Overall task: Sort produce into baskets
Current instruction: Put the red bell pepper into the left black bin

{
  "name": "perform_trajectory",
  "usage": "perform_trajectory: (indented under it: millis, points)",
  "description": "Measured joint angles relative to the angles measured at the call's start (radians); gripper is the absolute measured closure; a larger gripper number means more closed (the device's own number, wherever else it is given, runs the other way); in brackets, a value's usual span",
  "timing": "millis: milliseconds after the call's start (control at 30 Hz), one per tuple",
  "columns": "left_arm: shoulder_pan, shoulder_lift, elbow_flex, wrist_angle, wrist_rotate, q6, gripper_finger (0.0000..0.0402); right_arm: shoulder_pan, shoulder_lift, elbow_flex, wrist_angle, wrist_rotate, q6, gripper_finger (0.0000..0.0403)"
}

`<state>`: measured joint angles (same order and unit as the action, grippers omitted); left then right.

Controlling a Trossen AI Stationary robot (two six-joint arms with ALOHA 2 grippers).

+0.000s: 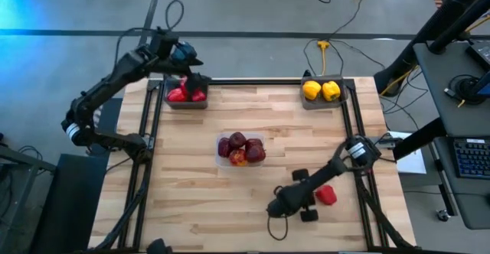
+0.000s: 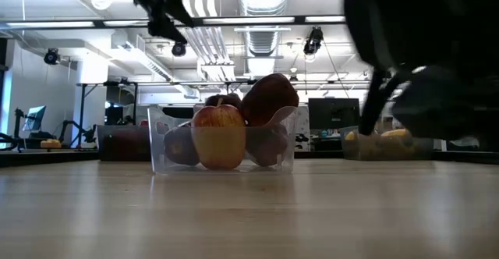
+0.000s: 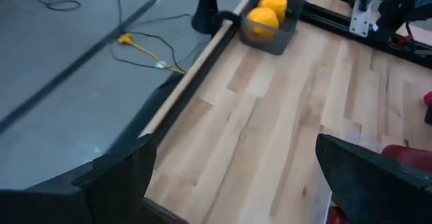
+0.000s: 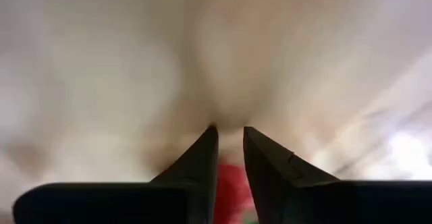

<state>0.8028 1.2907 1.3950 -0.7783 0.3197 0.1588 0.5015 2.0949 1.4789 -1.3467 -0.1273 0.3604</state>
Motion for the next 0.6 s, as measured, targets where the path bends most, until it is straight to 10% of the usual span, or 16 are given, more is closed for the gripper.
perform_trajectory:
  millis: [400,600]
  points:
    - [0.016,0.0,0.234,-0.139,-0.044,0.008,0.0014,-0.119,-0.065,0.034,-0.232,0.727,0.218,0.0324]
    - [0.015,0.001,0.239,-0.14,-0.052,-0.031,0.0014,-0.115,-0.319,-0.029,-0.187,0.485,0.568,0.0319]
